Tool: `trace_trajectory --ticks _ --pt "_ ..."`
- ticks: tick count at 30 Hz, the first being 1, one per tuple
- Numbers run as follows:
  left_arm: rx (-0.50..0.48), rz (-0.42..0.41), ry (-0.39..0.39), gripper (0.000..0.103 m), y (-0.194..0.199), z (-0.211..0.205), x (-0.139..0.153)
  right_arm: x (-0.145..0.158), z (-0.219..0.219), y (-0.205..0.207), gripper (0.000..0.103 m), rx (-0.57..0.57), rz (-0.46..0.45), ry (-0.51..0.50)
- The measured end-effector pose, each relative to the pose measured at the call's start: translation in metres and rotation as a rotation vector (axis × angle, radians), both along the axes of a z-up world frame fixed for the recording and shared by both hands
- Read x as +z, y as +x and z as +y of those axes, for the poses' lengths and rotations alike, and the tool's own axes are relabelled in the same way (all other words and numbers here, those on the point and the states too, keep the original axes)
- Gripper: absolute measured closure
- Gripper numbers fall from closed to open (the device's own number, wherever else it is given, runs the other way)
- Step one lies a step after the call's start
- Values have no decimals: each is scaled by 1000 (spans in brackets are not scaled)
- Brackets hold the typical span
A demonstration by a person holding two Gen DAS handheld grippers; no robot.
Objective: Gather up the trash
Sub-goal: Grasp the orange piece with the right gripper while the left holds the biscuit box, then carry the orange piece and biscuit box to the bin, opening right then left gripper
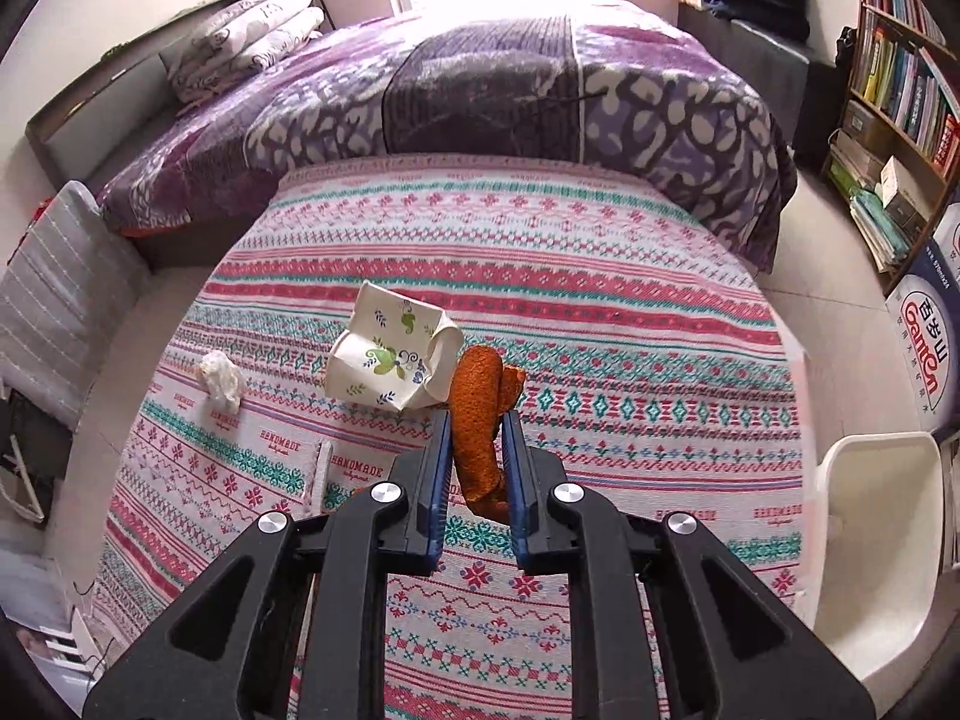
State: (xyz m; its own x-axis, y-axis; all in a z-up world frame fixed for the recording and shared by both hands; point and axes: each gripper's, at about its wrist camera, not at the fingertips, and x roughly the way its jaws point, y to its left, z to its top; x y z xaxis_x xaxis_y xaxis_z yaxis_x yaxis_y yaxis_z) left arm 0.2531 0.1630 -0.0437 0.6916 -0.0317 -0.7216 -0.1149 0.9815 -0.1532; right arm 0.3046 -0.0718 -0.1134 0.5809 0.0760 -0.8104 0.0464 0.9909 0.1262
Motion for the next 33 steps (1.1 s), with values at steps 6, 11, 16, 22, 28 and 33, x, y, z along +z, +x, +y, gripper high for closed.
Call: trace_trajectory --ticks 6,11,16,22,28,33 --pt "-35 -10 26 49 3 -30 0 24 -34 -26 87 -57 -52 10" --pt "-75 14 45 49 8 -60 -10 27 -67 -42 87 -147 -54 75" --pt "-121 32 52 49 12 -96 -18 35 -96 -48 87 -200 -65 84" --pt "-183 19 52 49 13 -141 -19 41 -134 -59 87 -272 -73 78" --pt "-256 8 54 49 11 -188 -19 41 -179 -75 87 -357 -63 63" --pt "-320 3 84 49 3 -223 -25 37 -215 -88 87 -435 -48 53"
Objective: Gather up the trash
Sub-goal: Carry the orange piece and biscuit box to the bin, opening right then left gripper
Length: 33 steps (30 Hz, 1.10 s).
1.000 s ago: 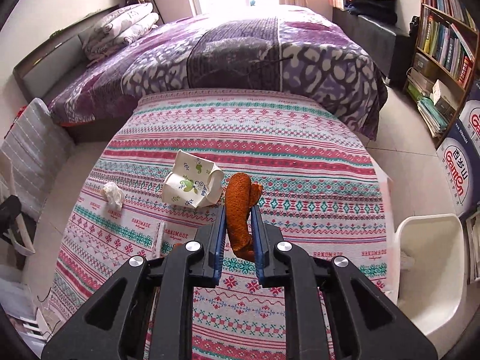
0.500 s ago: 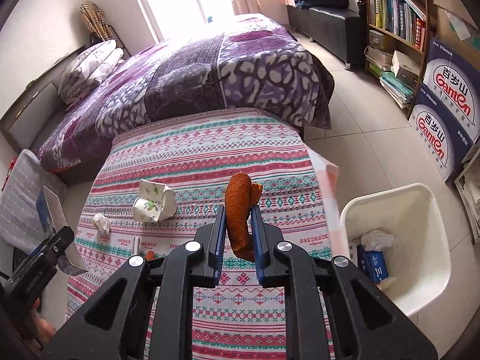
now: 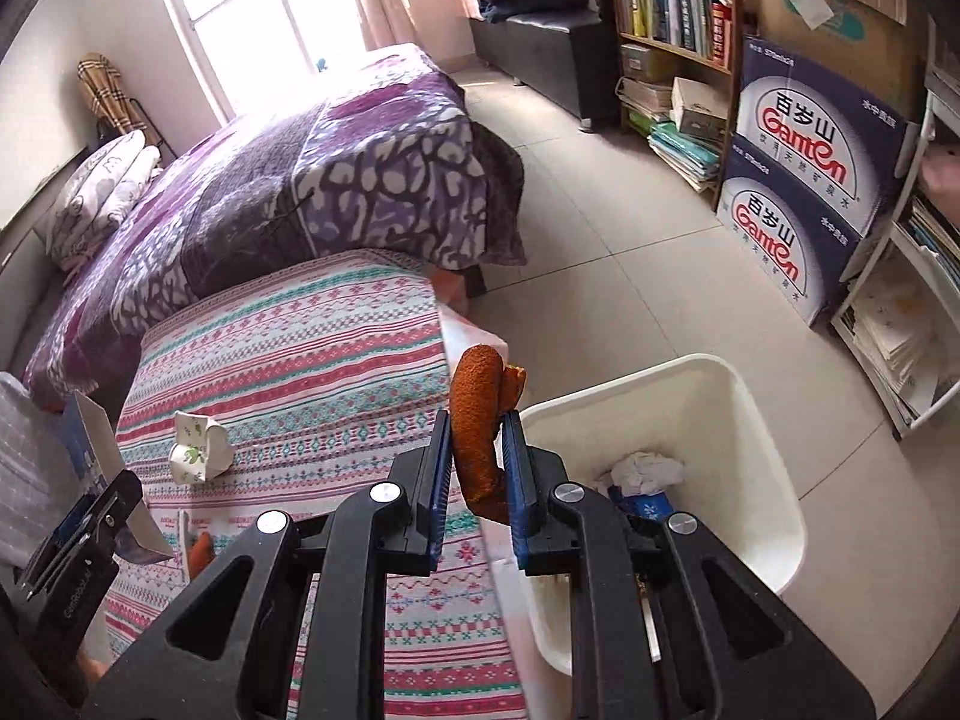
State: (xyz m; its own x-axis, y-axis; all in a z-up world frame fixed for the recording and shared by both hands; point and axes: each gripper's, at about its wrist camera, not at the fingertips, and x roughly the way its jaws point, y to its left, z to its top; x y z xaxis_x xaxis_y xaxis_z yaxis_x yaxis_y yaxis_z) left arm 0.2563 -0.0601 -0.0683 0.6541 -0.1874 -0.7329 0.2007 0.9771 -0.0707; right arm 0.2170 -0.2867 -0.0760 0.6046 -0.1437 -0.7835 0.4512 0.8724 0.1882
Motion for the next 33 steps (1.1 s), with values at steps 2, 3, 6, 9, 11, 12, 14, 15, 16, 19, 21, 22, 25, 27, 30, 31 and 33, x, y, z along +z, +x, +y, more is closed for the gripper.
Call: trace_trajectory --ticks 2,3,6,9,11,12,14,15,16,19,21,22,25,27,30,31,33 --pt "-22 3 12 49 -2 -12 -4 -2 -13 -5 87 -32 6 1" --pt "-32 5 17 49 -3 -19 -5 -2 -20 -8 87 -49 10 8" --pt "-65 11 24 49 -6 -35 -10 -4 -39 -15 83 -93 22 32" --pt "-102 21 20 49 -10 -52 -14 -5 -57 -24 51 -154 33 52" --pt "-136 32 12 49 -12 -64 -18 -4 -71 -31 31 -227 22 71" --pt "-149 34 11 49 -15 -70 -19 -3 -78 -37 28 -270 10 78" --pt "-180 33 12 49 -19 -82 -21 0 -90 -44 24 -307 -3 65" --pt "-195 33 12 49 -22 -89 -22 2 -95 -48 22 -333 -10 46" --pt "-211 35 12 49 -24 -96 -24 3 -100 -53 21 -361 -14 29" --pt "-255 51 4 48 -30 -116 -29 6 -116 -64 20 -425 -9 -18" --pt "-283 64 0 48 -34 -129 -32 8 -125 -71 13 -464 -9 -56" --pt "-296 68 0 48 -37 -135 -34 8 -128 -74 13 -479 -12 -64" --pt "-335 78 4 48 -44 -152 -39 9 -136 -81 13 -500 -9 -82" --pt "-357 87 6 48 -49 -163 -43 10 -141 -84 12 -515 -1 -110" --pt "-383 104 1 48 -53 -174 -47 13 -145 -86 11 -542 3 -156" --pt "-390 107 -3 48 -55 -178 -47 13 -146 -88 11 -549 4 -171" --pt "-409 116 -14 48 -57 -184 -49 16 -146 -90 10 -556 5 -196"
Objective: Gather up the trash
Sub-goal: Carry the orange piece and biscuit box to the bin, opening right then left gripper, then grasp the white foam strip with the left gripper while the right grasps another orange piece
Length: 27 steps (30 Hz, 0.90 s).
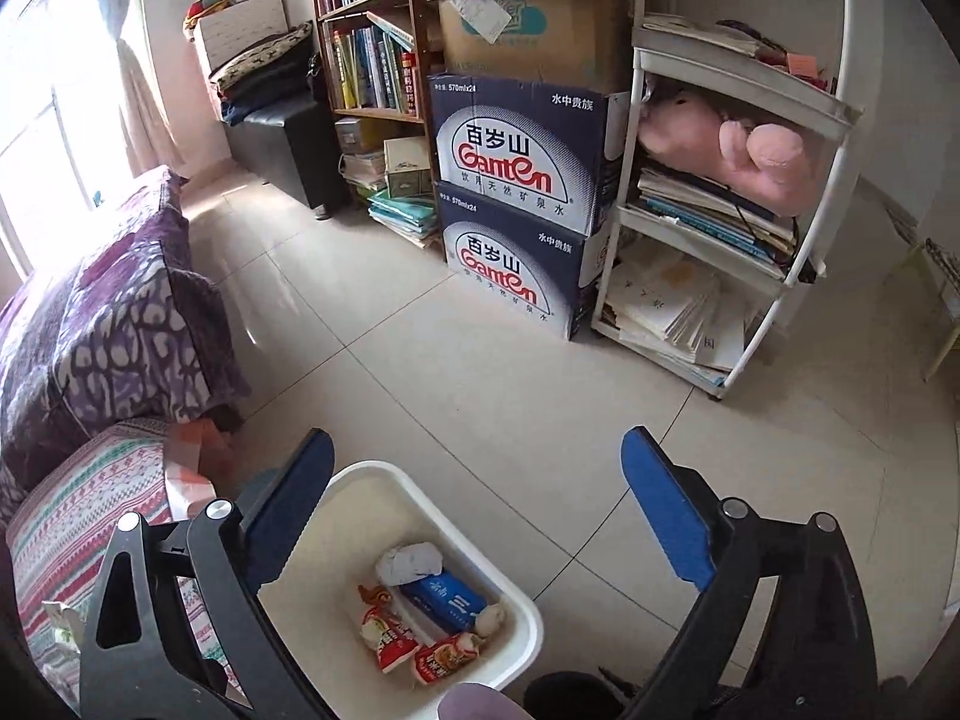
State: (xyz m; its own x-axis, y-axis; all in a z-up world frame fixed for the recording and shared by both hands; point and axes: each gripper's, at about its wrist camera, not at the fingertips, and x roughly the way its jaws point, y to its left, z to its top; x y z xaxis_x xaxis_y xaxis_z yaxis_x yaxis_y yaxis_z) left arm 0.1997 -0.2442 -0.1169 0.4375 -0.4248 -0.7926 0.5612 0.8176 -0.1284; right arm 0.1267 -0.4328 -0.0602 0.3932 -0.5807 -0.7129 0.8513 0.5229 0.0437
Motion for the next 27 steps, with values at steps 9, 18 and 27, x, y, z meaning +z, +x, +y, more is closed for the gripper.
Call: trace_trajectory --ticks 9,18,27 --pt "-59 -10 -6 29 -10 -13 0 8 6 -2 8 -15 18 -95" --pt "80 6 77 27 15 30 -6 10 32 14 7 27 53 -153" --pt "295 34 248 23 62 115 -28 0 74 47 7 134 110 -151"
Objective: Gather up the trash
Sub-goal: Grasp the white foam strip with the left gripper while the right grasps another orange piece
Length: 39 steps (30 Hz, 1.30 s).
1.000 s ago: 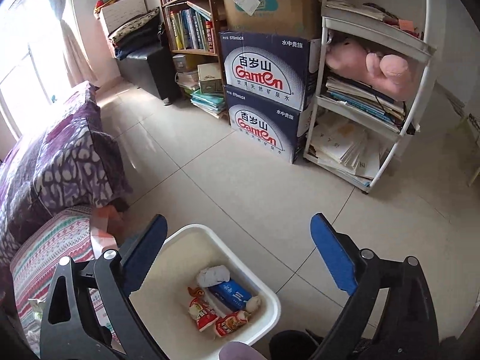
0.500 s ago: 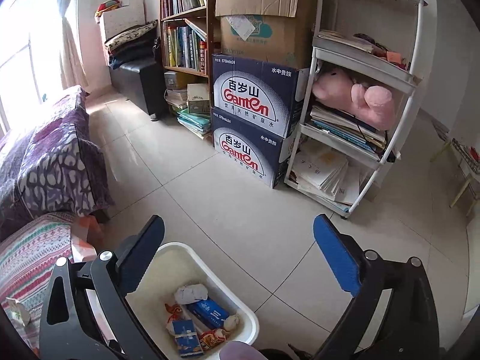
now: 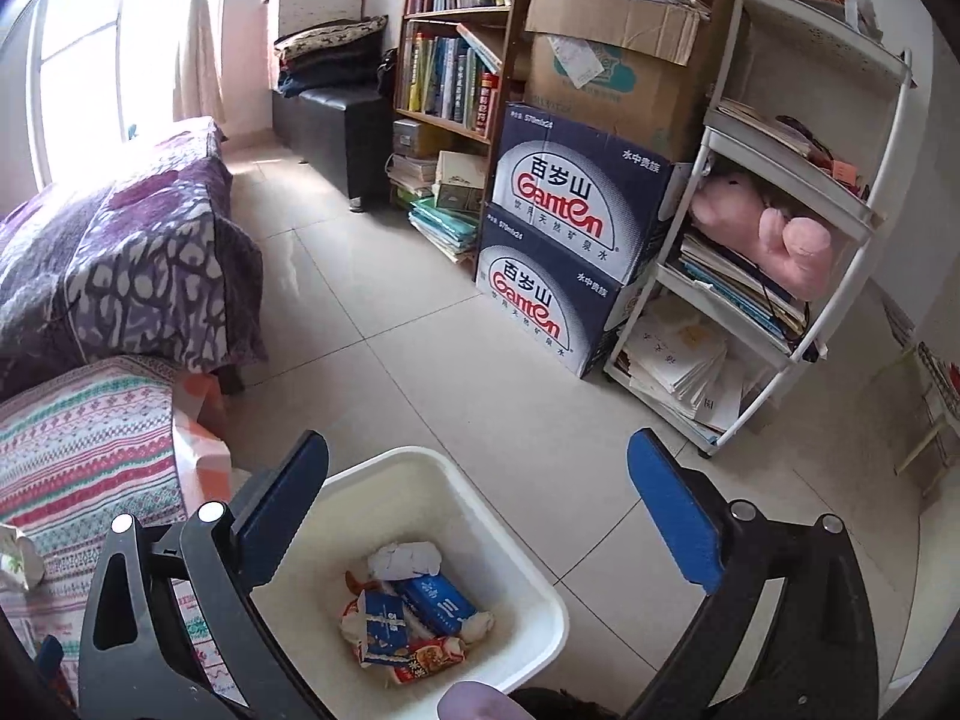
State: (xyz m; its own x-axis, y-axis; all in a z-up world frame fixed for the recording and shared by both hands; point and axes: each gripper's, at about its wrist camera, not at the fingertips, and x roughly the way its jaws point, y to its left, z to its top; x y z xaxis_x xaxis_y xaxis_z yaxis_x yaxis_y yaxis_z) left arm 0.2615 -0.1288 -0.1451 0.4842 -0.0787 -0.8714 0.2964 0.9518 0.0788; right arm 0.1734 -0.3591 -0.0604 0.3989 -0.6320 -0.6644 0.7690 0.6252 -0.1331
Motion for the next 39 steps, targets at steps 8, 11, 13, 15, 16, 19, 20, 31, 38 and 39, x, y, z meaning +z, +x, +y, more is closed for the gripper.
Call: trace_trajectory --ticks 8,11,13,15,16,19,20,31,38,39 --pt "270 11 117 23 62 107 -25 -17 52 33 7 124 76 12" --pt "352 60 113 23 77 147 -40 -23 74 46 7 177 110 -6" --pt "397 103 97 23 82 170 -50 -27 89 54 7 212 126 -11" --pt "436 151 50 23 83 194 -59 -30 103 61 7 238 135 -7" --pt "447 160 28 24 82 203 -61 -31 109 64 7 249 137 -3" --pt "438 204 35 32 78 223 -70 -38 128 74 7 287 150 16" --pt "433 219 20 33 75 228 -72 -41 135 78 7 300 157 20" --pt "320 266 -15 92 37 255 -61 -92 213 102 7 503 280 174" --pt "394 62 -78 93 22 293 13 -119 277 106 9 670 303 333" --pt "394 23 -93 93 20 295 29 -121 287 106 9 687 296 352"
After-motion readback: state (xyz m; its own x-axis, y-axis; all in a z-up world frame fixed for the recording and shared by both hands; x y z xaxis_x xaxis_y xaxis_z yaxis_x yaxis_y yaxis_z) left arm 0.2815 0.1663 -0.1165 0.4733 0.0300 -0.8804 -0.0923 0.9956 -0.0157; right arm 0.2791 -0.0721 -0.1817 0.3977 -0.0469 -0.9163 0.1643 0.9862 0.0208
